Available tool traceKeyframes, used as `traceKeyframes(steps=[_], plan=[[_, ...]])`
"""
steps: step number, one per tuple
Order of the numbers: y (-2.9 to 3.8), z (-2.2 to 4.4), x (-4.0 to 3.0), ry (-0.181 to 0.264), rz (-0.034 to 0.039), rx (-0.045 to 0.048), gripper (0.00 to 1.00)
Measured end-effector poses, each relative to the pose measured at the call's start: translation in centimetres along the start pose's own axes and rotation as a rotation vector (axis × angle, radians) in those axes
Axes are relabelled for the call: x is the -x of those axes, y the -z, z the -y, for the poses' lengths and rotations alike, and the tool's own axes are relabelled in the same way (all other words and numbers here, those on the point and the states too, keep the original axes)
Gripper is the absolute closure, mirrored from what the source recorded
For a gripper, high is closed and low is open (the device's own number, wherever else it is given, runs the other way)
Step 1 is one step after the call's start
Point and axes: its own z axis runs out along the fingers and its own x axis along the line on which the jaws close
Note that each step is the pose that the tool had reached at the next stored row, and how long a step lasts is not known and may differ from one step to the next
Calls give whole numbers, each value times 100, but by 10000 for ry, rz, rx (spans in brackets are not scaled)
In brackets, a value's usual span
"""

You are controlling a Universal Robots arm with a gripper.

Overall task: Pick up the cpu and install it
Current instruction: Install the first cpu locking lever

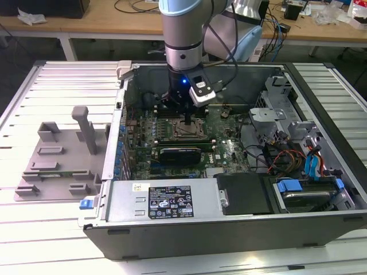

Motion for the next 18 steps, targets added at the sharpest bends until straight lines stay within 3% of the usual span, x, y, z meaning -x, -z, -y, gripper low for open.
traceKeyframes(steps=[1,4,10,11,13,15,18], plan=[[-3,23,3,37,7,-43,89],[-6,57,6,82,10,-38,89],[55,60,16,117,11,-33,89],[54,59,19,385,16,-19,89],[53,61,20,630,20,-147,89],[53,65,21,689,21,-213,89],[88,67,24,716,23,-213,89]])
